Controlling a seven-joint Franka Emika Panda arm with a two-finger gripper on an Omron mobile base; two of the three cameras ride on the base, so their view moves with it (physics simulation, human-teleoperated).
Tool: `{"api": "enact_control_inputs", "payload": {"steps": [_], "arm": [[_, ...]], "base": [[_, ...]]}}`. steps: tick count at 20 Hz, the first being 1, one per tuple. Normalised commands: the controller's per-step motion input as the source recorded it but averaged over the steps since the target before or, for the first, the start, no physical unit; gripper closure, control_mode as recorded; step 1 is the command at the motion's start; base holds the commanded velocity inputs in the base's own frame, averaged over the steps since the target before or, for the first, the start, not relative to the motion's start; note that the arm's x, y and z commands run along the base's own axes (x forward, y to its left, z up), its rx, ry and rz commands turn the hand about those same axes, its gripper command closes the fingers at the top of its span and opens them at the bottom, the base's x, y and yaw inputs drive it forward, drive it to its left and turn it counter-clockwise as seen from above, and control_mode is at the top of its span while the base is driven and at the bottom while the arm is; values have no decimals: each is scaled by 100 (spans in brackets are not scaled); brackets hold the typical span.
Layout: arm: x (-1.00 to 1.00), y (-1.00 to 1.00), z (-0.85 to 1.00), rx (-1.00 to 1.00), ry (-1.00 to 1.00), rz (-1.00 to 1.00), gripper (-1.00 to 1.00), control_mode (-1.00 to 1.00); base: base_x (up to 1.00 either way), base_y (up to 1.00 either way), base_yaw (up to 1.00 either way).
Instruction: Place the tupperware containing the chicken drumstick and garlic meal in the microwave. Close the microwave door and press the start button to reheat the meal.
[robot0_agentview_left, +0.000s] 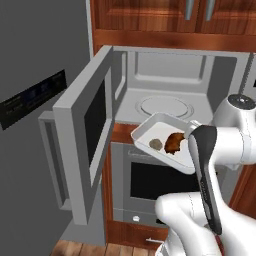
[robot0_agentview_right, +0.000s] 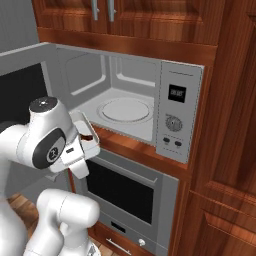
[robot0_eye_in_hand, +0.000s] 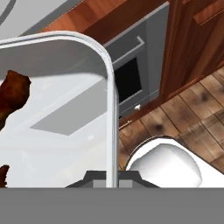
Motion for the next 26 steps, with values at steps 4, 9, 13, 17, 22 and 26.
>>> {"api": "enact_control_inputs", "payload": {"steps": [4,9,13,17,22,26], "arm": [[46,-22,0,0,-1,0,100,-100],[48,-20,0,0,0,0,100,-100],[49,-20,0,0,-2,-6,100,-100],[61,-13,0,0,-6,-13,100,-100],[67,-7,0,0,-2,-11,100,-100],[72,-1,0,0,0,-5,100,-100]], "base": [[0,0,0],[0,0,0],[0,0,0],[0,0,0],[0,0,0],[0,0,0]]}}
